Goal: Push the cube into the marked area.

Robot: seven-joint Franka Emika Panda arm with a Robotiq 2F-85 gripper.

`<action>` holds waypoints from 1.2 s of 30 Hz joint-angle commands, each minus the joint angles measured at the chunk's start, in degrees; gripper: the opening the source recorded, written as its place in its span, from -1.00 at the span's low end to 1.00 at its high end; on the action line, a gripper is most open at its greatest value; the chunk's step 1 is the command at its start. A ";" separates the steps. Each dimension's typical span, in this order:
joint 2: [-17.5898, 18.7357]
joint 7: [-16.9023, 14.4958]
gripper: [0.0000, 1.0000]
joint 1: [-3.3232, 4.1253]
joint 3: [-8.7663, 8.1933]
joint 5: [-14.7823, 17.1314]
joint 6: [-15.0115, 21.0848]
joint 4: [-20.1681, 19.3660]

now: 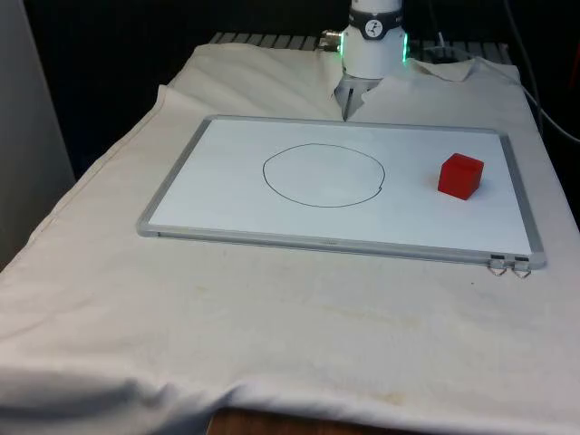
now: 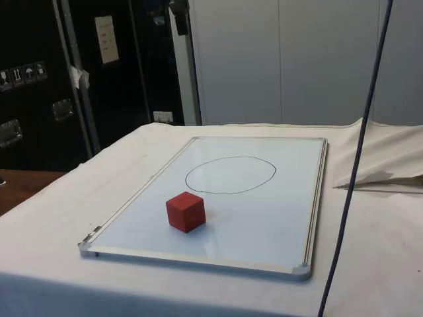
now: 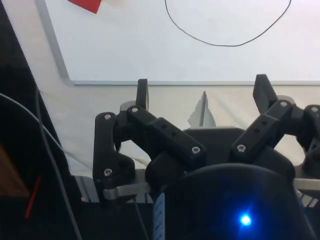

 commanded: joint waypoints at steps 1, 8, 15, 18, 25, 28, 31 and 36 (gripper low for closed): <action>-0.23 0.00 1.00 0.00 0.00 0.00 0.00 -0.23; -3.90 0.80 1.00 0.11 0.40 -1.38 2.75 -4.24; -5.73 1.60 1.00 0.17 1.15 -2.41 4.47 -6.07; -6.59 2.46 1.00 0.17 1.95 -2.75 5.50 -6.99; -8.19 4.35 1.00 0.23 3.72 -2.46 7.22 -9.05; -8.71 5.27 1.00 0.23 4.70 -2.29 7.85 -9.97; -8.94 5.73 1.00 0.17 5.27 -2.18 8.31 -10.49; -8.65 7.45 1.00 0.29 7.16 -1.78 9.57 -11.52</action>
